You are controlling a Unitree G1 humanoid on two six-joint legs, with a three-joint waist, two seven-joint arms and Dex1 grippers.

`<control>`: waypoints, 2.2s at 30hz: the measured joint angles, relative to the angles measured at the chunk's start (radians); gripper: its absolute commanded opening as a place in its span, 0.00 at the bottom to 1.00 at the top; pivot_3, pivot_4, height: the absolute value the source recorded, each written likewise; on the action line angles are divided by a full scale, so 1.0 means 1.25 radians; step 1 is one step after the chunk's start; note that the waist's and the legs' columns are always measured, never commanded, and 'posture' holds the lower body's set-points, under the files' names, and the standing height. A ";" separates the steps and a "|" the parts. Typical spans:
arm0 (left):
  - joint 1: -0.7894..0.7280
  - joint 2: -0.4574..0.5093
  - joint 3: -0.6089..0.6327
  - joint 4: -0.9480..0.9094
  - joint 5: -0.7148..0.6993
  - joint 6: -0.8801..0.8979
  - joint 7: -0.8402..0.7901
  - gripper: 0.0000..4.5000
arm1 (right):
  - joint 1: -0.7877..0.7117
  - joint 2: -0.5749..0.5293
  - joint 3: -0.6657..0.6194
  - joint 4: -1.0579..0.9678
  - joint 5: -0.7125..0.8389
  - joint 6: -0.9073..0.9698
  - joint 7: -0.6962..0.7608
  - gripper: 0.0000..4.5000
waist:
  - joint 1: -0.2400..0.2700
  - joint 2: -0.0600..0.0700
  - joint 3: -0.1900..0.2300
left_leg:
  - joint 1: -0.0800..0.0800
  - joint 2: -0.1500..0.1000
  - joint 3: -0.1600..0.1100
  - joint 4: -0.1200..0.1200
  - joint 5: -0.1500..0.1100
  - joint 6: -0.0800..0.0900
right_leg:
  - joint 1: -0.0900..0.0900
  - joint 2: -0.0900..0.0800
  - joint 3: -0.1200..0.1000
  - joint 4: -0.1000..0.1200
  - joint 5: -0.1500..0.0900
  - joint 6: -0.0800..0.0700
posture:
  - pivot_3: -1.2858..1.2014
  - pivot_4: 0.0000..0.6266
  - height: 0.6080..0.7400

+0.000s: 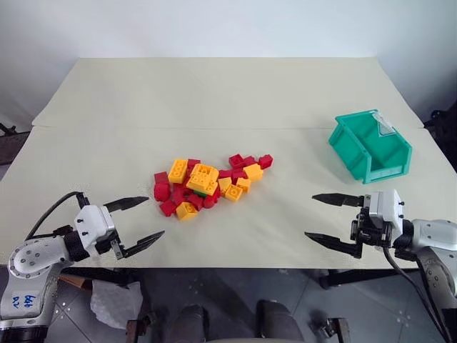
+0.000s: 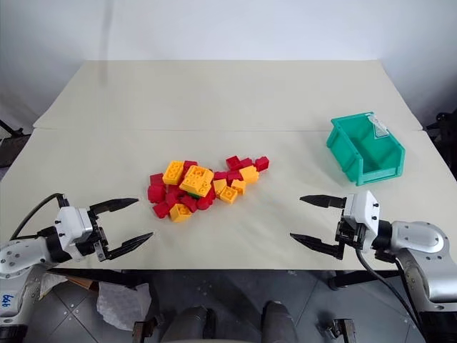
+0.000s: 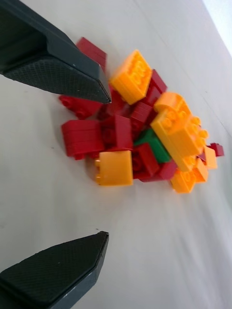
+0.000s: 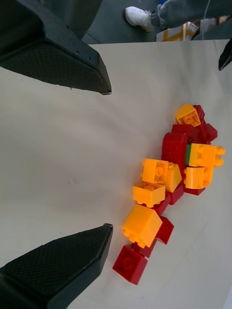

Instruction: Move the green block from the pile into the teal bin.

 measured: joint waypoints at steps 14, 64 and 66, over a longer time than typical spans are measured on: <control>0.050 -0.001 0.029 -0.017 -0.053 0.055 0.001 1.00 | -0.022 0.081 -0.006 -0.047 0.048 0.048 -0.083 1.00 | -0.002 0.000 0.000 | 0.001 0.002 0.001 0.000 -0.001 -0.001 | -0.001 0.000 -0.003 0.002 0.001 -0.001 | 0.52 0.24 1.00; -0.613 -0.170 -0.252 0.501 0.116 0.098 -0.004 0.10 | 0.121 0.101 -0.047 -0.181 0.000 0.004 -0.200 1.00 | 0.015 -0.001 0.000 | 0.001 0.003 0.012 0.011 -0.004 0.001 | -0.001 0.000 -0.008 0.008 0.001 0.000 | 0.52 0.24 1.00; -0.599 -0.122 -0.237 0.499 0.110 0.095 -0.047 0.21 | 0.122 0.101 -0.047 -0.181 0.000 0.004 -0.200 1.00 | 0.014 -0.001 0.000 | 0.001 0.003 0.012 0.011 -0.004 0.001 | -0.001 0.000 -0.008 0.008 0.001 0.000 | 0.52 0.24 1.00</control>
